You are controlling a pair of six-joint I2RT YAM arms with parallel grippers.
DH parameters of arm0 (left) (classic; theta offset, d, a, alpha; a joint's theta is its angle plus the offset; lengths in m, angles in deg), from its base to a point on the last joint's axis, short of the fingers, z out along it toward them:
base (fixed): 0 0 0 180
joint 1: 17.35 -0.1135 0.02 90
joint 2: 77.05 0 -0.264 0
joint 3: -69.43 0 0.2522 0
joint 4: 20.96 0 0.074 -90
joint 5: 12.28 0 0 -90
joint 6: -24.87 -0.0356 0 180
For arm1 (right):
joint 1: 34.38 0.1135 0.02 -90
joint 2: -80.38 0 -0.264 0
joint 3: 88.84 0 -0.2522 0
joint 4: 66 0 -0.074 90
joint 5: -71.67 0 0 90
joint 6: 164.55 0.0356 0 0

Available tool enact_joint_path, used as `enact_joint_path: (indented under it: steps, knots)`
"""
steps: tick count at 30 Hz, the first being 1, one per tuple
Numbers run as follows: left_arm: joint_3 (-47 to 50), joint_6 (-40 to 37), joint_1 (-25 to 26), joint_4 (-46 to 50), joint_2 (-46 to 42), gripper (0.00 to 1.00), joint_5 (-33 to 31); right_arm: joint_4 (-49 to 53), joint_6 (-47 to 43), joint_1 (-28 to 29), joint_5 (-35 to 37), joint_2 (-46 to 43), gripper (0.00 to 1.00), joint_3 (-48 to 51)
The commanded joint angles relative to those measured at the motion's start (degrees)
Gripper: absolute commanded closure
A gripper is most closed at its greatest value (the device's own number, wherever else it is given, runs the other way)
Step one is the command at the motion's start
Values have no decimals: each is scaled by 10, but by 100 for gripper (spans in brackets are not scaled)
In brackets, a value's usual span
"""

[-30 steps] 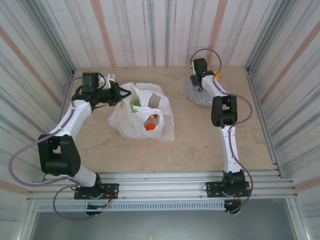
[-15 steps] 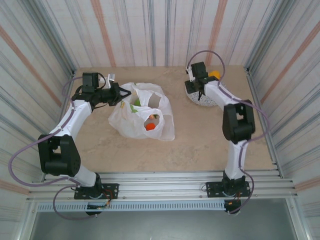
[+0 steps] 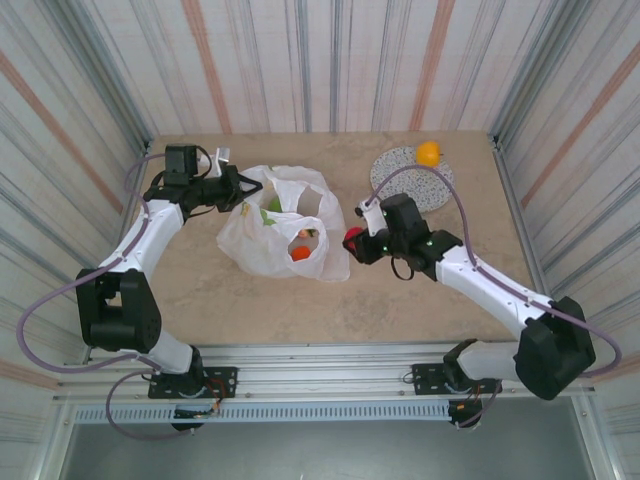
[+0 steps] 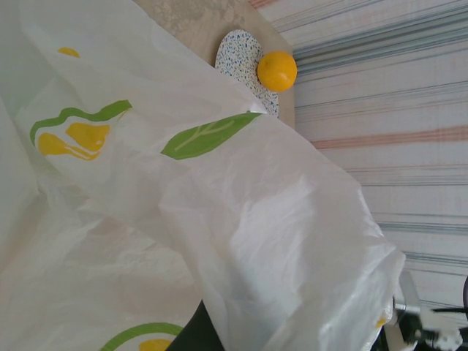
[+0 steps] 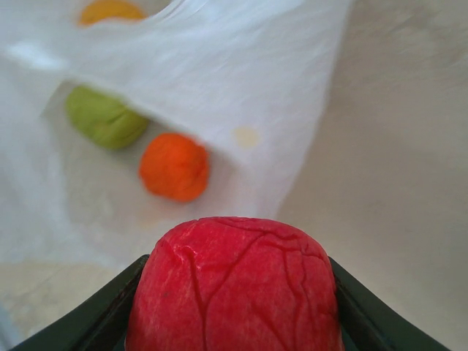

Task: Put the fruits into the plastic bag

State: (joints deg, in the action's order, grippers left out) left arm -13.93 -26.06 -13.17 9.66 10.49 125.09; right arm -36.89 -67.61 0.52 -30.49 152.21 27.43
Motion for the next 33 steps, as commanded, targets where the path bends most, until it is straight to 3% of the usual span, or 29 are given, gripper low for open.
enact_joint_path:
  steps: [1, 15, 25, 33]
  knots:
    - [3, -2, 3, 12, 3, 100, 1, -21, 16, 25, -35, -18, 45, 20]
    - [1, -4, 9, 14, -1, 100, 4, -172, 24, 64, -7, 205, 46, -53]
    - [1, -3, 9, 13, -3, 100, 6, -404, 108, 91, 35, 290, 43, -90]
    - [1, -2, 9, 13, -4, 100, 7, -428, 182, 105, 2, 383, 35, -180]
